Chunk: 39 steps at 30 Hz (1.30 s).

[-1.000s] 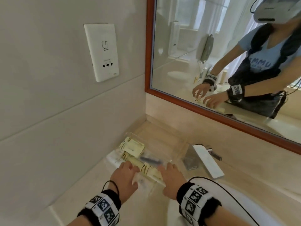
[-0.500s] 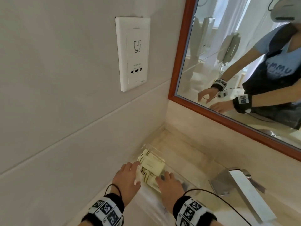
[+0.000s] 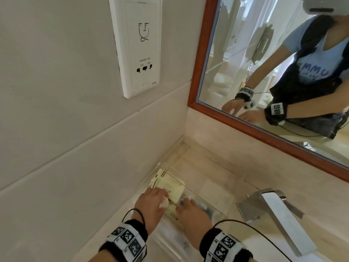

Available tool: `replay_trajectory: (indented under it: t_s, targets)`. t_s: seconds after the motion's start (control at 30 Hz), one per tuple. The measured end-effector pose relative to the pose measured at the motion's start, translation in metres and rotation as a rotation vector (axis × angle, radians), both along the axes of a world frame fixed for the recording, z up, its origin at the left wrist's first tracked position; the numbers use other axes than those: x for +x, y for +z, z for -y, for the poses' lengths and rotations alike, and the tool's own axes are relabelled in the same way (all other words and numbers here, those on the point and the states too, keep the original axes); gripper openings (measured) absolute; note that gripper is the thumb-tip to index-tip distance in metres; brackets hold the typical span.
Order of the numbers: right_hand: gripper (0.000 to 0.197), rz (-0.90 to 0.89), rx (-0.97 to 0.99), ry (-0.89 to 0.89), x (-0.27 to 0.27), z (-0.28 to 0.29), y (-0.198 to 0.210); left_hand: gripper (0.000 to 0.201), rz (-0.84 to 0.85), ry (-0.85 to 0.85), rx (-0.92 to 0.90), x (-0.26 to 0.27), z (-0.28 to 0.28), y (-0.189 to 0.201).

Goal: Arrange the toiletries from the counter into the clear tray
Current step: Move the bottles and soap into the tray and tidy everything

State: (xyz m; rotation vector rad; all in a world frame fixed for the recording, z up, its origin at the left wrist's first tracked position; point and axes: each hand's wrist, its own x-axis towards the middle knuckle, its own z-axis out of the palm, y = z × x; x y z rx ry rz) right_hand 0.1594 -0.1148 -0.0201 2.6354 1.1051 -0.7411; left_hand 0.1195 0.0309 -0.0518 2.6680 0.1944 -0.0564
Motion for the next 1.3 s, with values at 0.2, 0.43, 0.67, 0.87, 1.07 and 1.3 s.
replay_trajectory:
  t_s: [0.2,0.43,0.67,0.87,1.07,1.3]
  targets:
    - [0.042,-0.008,0.004,-0.001,0.002,0.001,-0.007,0.027,0.03,0.0,-0.03,0.001,0.002,0.0]
    - [0.042,0.005,0.024,-0.007,0.0,0.004,-0.003,0.021,0.039,0.002,-0.07,-0.001,0.004,-0.002]
    - [0.042,0.006,-0.004,-0.021,-0.002,0.009,0.001,0.023,0.019,-0.008,0.015,-0.004,0.004,0.002]
    - [0.058,0.02,0.053,-0.09,-0.005,0.028,0.013,0.025,0.037,-0.038,0.077,-0.002,0.012,0.023]
    - [0.032,0.173,0.178,-0.132,-0.009,0.066,0.048,0.022,0.126,-0.114,0.032,0.008,0.053,0.055]
    - [0.022,0.335,0.363,-0.333,-0.039,0.155,0.073,0.039,0.345,-0.336,-0.07,0.013,0.15,0.089]
